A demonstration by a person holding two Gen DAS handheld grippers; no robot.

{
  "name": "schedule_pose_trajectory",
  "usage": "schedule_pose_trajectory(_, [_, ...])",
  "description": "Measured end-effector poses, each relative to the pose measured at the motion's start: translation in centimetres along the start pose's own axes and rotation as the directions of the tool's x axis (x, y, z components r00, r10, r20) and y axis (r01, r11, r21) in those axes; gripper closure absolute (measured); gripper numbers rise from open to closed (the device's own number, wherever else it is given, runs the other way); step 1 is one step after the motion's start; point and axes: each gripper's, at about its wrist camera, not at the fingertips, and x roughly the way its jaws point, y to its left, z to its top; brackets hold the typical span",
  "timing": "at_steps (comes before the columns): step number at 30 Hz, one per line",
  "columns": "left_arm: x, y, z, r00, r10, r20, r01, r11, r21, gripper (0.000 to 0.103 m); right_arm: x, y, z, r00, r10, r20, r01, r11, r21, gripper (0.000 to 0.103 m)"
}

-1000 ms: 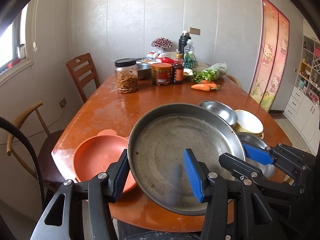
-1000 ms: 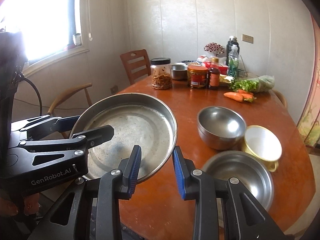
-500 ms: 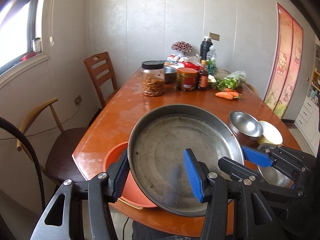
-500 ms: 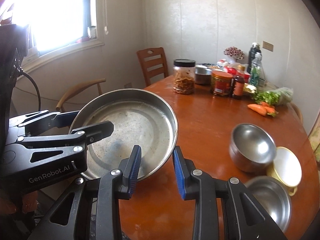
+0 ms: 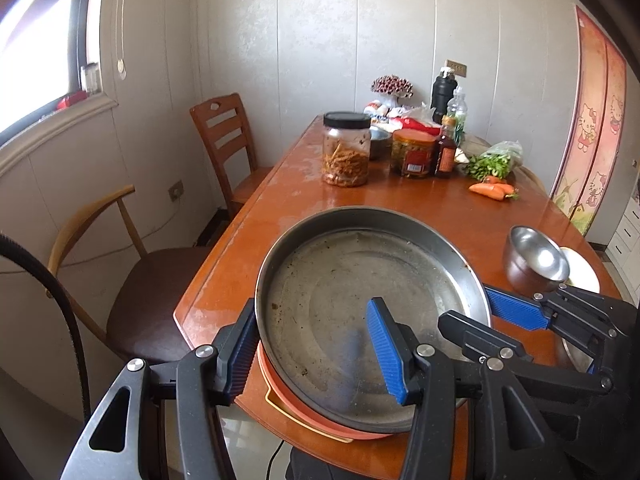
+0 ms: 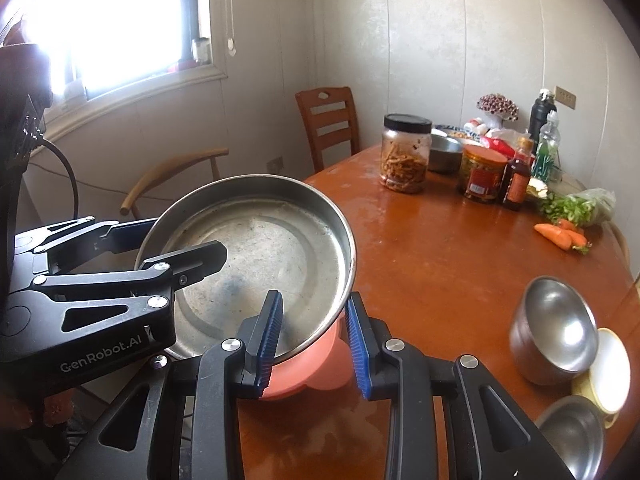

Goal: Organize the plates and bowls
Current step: 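Lower the steel pan onto the orange plate with the left tool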

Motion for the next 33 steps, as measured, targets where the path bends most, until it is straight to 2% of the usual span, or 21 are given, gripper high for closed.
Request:
schedule_pose_trajectory(14, [4.9,0.4,-1.8,0.997,-0.005,-0.08,0.004,1.0,-0.012,0.05,3.8,-0.7,-1.3,0.998,0.003,-0.07,-0.002,1.0,0.015,0.07])
schedule_pose_trajectory(23, [6.0,0.6,-2.3,0.994,0.019,-0.105,-0.019,1.0,0.006,0.05,5.3,-0.9,-1.7,0.995,0.015,-0.097,-0.014,1.0,0.016,0.07])
schedule_pose_trajectory(33, [6.1,0.7,-2.5,0.995,0.03,-0.1,-0.028,0.999,0.018,0.05,6.4,-0.8,-1.9,0.994,0.012,-0.109,-0.011,1.0,0.008,0.069])
